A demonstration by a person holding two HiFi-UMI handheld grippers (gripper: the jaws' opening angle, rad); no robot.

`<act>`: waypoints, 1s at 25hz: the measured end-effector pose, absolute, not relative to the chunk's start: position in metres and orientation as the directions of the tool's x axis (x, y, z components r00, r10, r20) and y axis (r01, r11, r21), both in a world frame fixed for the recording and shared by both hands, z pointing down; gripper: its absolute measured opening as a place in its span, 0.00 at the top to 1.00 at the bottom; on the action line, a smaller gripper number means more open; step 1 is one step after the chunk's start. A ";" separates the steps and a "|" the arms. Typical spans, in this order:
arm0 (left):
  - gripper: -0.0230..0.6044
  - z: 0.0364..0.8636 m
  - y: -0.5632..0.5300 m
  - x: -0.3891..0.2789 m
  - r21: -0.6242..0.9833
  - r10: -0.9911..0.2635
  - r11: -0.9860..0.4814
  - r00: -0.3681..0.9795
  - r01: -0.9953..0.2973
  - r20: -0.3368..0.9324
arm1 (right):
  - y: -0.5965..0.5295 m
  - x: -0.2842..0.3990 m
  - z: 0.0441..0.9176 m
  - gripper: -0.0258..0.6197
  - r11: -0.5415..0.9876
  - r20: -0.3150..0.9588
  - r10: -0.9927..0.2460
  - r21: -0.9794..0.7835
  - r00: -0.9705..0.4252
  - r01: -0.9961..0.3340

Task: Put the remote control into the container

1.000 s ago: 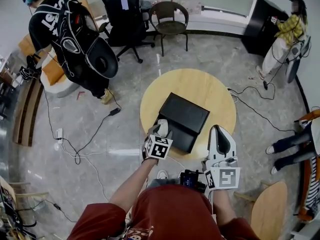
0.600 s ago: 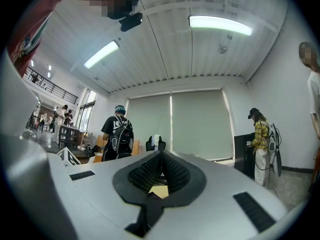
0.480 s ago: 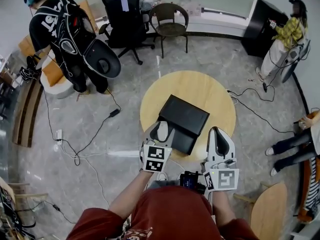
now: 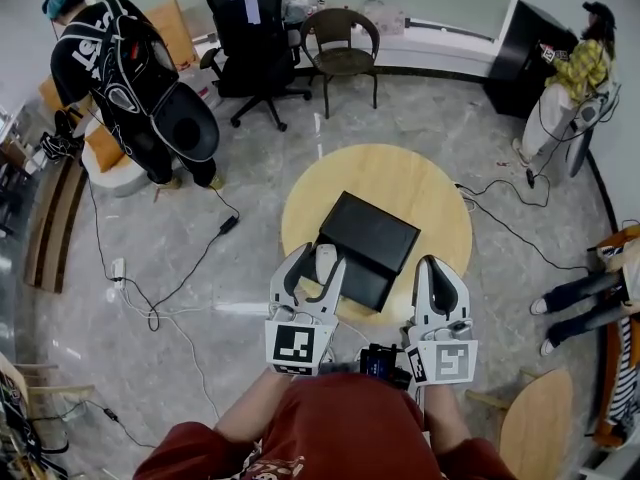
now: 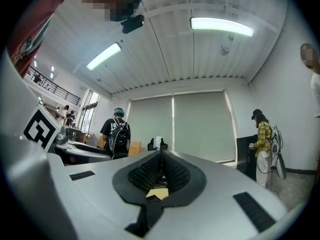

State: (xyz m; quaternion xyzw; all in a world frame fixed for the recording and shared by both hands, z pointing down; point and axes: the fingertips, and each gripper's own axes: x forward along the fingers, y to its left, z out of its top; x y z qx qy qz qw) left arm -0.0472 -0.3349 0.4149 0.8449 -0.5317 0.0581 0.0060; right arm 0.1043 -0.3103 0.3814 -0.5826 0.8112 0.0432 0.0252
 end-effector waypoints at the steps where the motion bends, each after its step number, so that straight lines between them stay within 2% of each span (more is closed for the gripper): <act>1: 0.61 0.409 -0.335 -0.049 -0.059 -0.902 -0.430 0.426 -0.901 0.075 | -0.311 0.103 0.381 0.92 0.319 -0.092 -0.942 0.042 -0.321 -0.947; 4: 0.61 0.393 -0.336 -0.056 -0.020 -0.911 -0.409 0.410 -0.912 -0.042 | -0.312 0.100 0.380 0.92 0.323 -0.095 -0.941 0.043 -0.326 -0.945; 7: 0.62 0.383 -0.331 -0.059 0.014 -0.913 -0.399 0.396 -0.917 -0.096 | -0.312 0.100 0.379 0.92 0.327 -0.096 -0.939 0.045 -0.329 -0.944; 8: 0.65 0.380 -0.328 -0.060 0.021 -0.916 -0.390 0.386 -0.920 -0.112 | -0.312 0.100 0.379 0.92 0.328 -0.097 -0.939 0.046 -0.331 -0.944; 10: 0.78 0.374 -0.323 -0.065 0.034 -0.922 -0.370 0.362 -0.928 -0.137 | -0.311 0.100 0.377 0.92 0.330 -0.098 -0.938 0.049 -0.334 -0.943; 15: 0.93 0.372 -0.321 -0.069 0.027 -0.926 -0.361 0.354 -0.932 -0.131 | -0.312 0.100 0.377 0.92 0.334 -0.098 -0.936 0.052 -0.338 -0.941; 25: 0.94 0.379 -0.314 -0.066 0.007 -0.920 -0.380 0.378 -0.925 -0.101 | -0.307 0.094 0.376 0.92 0.341 -0.078 -0.934 0.099 -0.349 -0.935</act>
